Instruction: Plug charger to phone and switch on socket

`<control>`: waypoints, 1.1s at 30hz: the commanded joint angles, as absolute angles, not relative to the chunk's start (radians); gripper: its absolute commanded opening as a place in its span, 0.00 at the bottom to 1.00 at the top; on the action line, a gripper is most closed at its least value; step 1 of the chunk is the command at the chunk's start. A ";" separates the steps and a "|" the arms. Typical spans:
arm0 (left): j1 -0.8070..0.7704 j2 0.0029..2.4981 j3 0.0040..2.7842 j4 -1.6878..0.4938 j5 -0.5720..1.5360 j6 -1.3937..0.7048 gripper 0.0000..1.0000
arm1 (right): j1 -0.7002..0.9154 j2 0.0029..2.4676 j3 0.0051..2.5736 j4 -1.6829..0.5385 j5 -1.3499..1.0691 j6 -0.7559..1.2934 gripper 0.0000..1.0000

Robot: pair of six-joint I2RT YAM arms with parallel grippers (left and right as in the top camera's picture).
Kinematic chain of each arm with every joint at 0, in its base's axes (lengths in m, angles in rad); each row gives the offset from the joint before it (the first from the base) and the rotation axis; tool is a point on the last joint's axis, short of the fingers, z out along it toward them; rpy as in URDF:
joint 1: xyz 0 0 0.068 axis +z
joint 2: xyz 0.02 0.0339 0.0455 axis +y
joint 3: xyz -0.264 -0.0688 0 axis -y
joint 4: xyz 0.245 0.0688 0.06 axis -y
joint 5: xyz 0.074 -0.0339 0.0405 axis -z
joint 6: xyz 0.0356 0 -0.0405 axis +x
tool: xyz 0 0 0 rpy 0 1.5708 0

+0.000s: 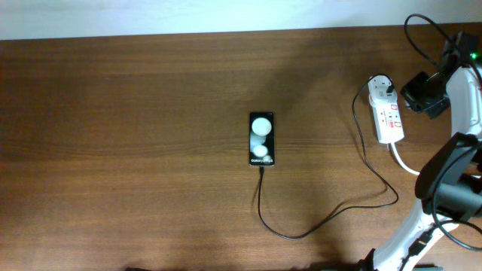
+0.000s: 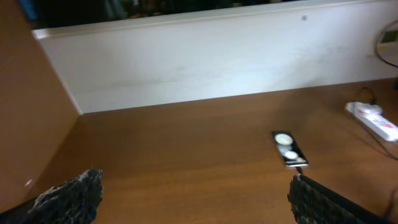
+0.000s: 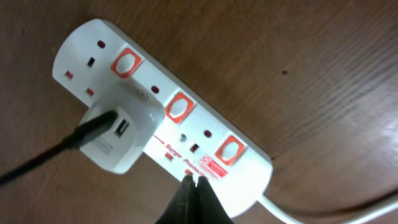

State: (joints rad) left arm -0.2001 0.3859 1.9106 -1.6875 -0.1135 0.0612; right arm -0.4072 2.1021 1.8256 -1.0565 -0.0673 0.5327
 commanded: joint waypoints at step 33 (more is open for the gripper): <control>-0.214 0.015 1.913 -1.687 -0.121 0.070 0.99 | -0.372 2.280 1.846 -0.905 -0.105 0.611 0.04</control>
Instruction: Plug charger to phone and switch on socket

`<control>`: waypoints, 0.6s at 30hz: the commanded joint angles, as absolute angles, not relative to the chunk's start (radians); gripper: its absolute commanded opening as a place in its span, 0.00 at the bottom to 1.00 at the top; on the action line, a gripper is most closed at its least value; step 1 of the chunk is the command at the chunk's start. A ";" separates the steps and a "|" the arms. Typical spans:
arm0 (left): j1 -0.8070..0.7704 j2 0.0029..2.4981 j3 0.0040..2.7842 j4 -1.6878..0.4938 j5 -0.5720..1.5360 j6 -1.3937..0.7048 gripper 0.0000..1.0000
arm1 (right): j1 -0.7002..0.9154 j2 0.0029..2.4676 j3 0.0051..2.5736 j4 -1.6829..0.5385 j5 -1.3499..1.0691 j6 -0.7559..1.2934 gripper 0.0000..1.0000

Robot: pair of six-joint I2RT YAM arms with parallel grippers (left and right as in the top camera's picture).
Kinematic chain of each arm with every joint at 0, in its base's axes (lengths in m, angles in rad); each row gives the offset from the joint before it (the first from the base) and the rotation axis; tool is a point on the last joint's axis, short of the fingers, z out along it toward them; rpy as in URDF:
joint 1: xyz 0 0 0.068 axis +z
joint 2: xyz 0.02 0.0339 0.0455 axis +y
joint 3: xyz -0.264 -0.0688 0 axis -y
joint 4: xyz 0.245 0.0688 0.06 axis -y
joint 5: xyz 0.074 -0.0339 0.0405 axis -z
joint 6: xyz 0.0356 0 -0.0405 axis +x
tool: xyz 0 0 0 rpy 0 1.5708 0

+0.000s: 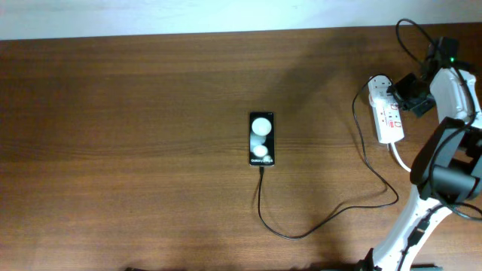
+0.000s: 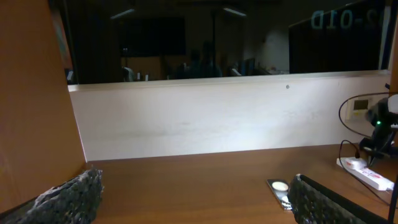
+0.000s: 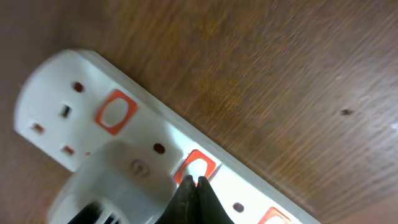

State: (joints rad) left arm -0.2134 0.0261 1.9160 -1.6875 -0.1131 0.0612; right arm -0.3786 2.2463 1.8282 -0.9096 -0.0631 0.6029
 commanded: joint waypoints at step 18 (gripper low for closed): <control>-0.213 0.015 1.913 -1.688 -0.121 0.070 0.99 | -0.406 1.943 1.847 -1.005 0.082 0.555 0.04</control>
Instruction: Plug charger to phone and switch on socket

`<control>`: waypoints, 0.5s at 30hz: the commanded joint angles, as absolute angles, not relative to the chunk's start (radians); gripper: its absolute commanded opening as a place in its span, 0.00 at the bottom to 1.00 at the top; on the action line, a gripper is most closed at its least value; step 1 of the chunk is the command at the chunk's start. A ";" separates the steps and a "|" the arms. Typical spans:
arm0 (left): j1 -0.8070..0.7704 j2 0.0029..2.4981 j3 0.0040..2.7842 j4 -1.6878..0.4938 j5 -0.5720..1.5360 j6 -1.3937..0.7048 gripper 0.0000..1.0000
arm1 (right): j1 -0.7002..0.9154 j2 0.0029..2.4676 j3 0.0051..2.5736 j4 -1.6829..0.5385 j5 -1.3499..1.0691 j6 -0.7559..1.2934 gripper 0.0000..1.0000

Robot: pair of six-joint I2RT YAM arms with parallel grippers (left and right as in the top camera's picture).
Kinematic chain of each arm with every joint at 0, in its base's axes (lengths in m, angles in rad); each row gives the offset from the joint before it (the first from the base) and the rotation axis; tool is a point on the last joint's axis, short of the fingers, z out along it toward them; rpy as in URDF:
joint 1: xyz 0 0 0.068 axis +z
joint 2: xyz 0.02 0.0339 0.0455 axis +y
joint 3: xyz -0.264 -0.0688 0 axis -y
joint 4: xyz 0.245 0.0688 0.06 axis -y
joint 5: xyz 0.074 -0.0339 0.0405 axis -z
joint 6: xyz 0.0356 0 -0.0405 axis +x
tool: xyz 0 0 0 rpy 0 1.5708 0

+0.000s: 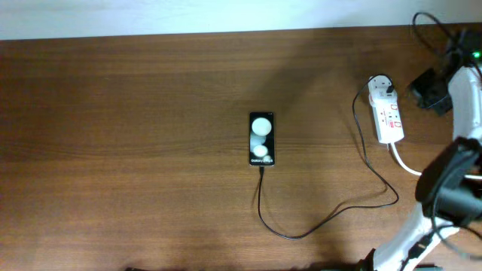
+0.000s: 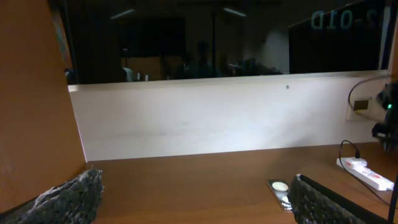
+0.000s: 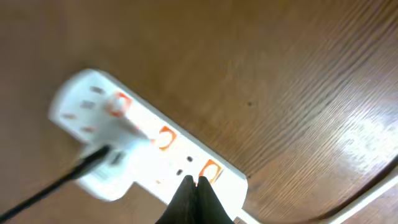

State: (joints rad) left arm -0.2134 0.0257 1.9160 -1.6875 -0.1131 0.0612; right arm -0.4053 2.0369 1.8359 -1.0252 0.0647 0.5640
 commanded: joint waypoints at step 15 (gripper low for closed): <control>-0.070 0.015 1.913 -1.687 -0.121 0.070 0.99 | -0.405 1.366 1.847 -0.659 -0.337 0.554 0.11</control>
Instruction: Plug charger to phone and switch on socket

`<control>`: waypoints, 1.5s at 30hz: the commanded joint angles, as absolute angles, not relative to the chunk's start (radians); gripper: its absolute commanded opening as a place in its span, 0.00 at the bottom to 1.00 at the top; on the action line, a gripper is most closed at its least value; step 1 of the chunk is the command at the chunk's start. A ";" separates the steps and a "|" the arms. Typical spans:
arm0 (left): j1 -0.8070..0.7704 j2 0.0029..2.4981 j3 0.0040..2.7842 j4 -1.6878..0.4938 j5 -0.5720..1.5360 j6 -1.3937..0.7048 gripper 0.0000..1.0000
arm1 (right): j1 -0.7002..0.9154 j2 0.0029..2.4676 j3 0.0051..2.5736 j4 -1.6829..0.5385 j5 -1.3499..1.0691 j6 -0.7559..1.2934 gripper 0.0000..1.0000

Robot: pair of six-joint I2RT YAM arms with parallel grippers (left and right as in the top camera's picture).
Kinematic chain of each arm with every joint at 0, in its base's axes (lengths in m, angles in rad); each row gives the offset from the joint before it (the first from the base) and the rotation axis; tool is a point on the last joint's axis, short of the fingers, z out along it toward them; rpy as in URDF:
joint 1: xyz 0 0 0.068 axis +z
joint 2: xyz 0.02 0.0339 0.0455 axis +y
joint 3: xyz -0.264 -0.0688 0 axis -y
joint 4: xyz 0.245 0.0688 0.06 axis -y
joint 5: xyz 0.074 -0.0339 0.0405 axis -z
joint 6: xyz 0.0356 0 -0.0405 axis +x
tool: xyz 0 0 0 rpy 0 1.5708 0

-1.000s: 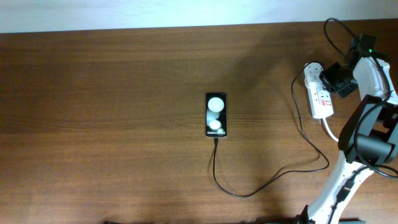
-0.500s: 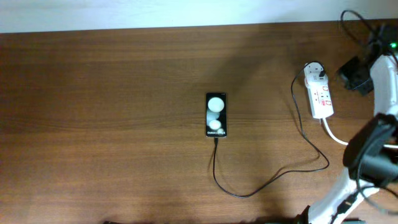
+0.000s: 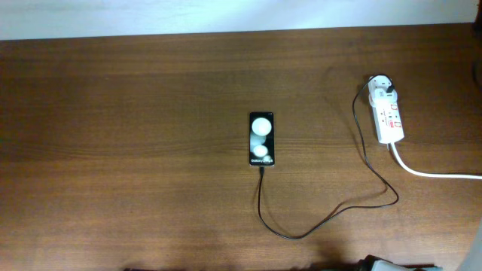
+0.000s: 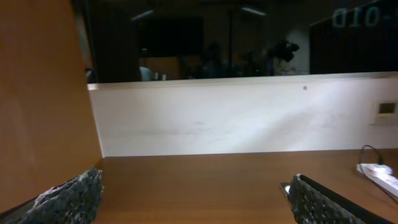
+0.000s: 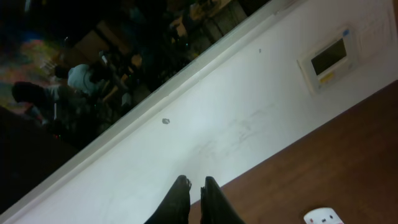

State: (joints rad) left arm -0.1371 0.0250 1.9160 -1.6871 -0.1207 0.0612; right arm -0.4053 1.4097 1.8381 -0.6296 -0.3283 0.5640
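Observation:
The black phone [image 3: 261, 139] lies screen up mid-table, its display lit. A black cable [image 3: 331, 214] runs from its near end in a loop to the white charger [image 3: 382, 87], which is plugged into the far end of the white power strip [image 3: 389, 114]. Neither arm shows in the overhead view. My left gripper [image 4: 196, 190] is open and empty, with a sliver of the phone [image 4: 285, 186] by its right finger. My right gripper [image 5: 194, 182] is raised and faces the wall, fingers together on nothing; the strip's end [image 5: 323, 217] peeks in below.
A white wall panel [image 5: 261, 124] runs along the table's far edge, with a small wall display [image 5: 329, 59] on it. The strip's white lead [image 3: 437, 175] goes off the right edge. A wooden side panel [image 4: 43, 93] stands to my left.
My right arm has left the overhead view. Its camera was just above the power strip and now looks at the far wall. The left wrist view has shifted slightly to the right.
My right gripper was shut beside the power strip, its tips over the strip's near end. Then its tips were right at the middle orange switch. After that it stood higher above the strip, and now it is drawn back off the table. The phone stayed plugged in and lit throughout.

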 commanded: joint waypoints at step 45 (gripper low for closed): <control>-0.035 0.017 0.305 -0.364 -0.067 0.069 0.99 | -0.208 0.740 1.509 -0.594 -0.118 0.554 0.63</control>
State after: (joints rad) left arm -0.0353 0.0219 0.3698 -0.4587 -0.0750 0.0612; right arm -0.2188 0.7612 1.5066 -0.5976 -0.1272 0.5533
